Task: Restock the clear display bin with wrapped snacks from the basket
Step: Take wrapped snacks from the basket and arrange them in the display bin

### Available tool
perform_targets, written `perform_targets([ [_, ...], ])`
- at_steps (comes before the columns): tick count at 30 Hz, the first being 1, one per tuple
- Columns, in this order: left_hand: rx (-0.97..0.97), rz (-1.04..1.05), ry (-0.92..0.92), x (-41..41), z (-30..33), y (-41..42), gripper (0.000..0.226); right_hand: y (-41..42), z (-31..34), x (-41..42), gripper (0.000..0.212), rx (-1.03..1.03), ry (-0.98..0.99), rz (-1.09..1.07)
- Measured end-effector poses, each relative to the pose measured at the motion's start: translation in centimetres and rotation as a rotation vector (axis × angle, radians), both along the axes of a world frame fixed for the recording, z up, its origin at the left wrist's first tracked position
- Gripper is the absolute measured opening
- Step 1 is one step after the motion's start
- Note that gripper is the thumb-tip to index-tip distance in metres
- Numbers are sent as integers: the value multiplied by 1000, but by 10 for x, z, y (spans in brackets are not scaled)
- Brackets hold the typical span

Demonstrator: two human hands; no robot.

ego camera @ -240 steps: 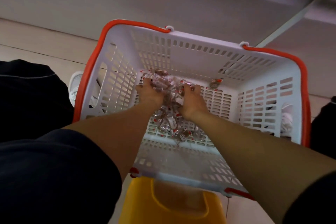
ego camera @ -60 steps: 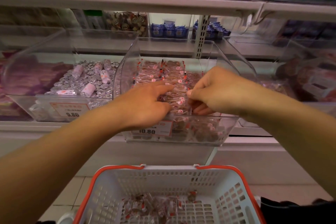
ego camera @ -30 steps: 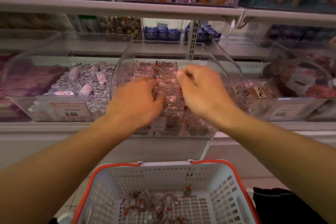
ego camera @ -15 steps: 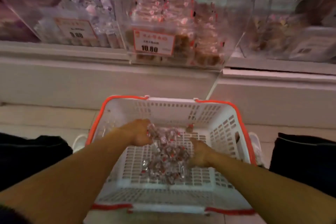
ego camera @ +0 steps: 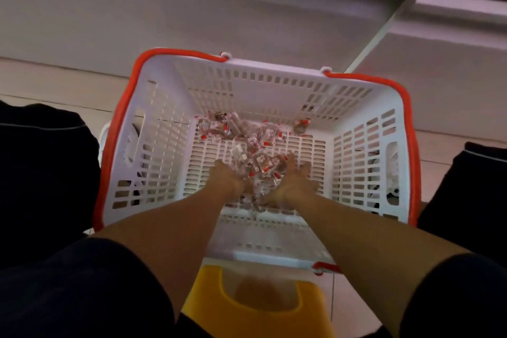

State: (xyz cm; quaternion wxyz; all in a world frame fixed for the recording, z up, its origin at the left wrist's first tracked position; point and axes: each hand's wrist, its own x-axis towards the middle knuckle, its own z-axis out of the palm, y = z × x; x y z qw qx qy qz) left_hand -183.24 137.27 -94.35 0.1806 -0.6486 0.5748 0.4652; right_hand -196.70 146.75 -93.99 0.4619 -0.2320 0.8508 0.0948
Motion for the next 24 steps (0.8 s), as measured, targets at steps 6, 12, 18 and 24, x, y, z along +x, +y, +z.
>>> perform_targets([
  [6, 67, 163, 70, -10, 3, 4, 42, -28, -1, 11, 106, -269, 44, -139],
  [12, 132, 187, 108, 1, 4, 7, 39, -38, 2, 2, 57, -299, 8, -221],
  [18, 120, 259, 168, 11, 19, -9, 31, -35, 22, -19, 33, -303, -113, -256],
  [24, 116, 384, 335, 11, 47, -21, 27, -16, 47, -43, 35, -419, -196, -468],
])
